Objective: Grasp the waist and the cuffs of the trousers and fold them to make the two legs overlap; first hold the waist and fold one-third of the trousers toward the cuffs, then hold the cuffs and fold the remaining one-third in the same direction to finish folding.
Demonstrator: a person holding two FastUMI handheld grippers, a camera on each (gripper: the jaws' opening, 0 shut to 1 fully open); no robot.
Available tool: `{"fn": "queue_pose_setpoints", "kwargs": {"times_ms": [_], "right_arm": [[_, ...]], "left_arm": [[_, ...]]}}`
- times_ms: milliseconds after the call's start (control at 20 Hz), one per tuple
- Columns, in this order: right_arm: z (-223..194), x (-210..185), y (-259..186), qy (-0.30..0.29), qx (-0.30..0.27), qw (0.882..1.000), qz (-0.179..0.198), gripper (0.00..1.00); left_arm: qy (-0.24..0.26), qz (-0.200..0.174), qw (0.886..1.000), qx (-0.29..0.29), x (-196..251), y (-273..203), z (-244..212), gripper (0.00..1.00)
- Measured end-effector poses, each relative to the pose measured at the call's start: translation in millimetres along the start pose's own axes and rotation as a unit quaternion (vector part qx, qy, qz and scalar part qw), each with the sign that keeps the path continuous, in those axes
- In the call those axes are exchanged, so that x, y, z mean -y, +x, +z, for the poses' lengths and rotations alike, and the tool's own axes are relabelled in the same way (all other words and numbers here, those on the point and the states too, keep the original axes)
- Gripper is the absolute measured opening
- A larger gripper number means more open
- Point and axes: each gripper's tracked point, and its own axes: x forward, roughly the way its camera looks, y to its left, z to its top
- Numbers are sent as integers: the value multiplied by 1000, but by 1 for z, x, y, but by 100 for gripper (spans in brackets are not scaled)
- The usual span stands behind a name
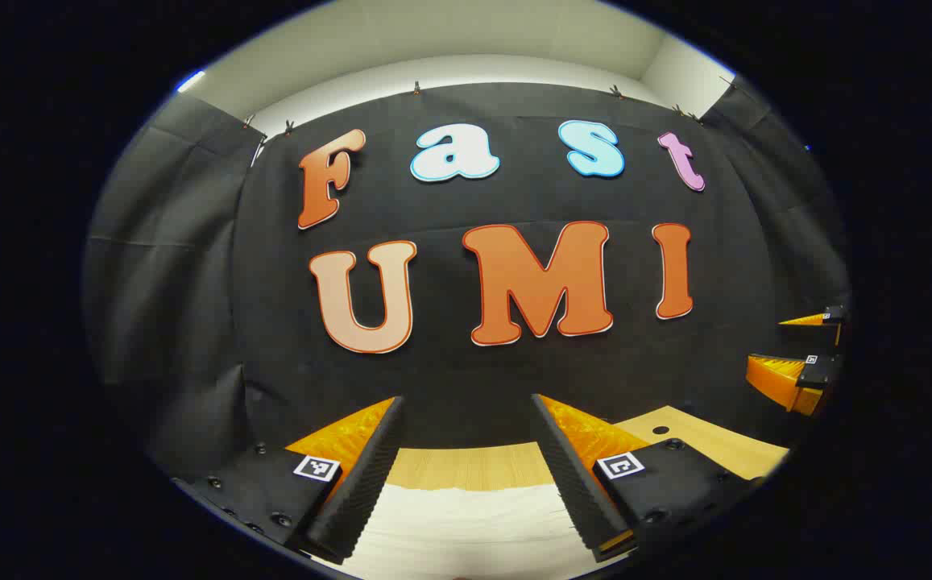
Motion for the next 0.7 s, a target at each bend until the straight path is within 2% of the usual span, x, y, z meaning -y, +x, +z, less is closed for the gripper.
{"fn": "queue_pose_setpoints", "kwargs": {"times_ms": [300, 400, 700], "right_arm": [[-2, 8, 4, -5, -3, 1000, -5, 99], [-1, 8, 4, -2, -4, 1000, -5, 99], [-3, 10, -4, -6, -7, 1000, -6, 99]], "left_arm": [[2, -32, 999, 6, 35, -4, 1, 100], [8, -32, 999, 11, 36, -3, 5, 98], [9, -27, 999, 22, 31, -8, 12, 100]]}}
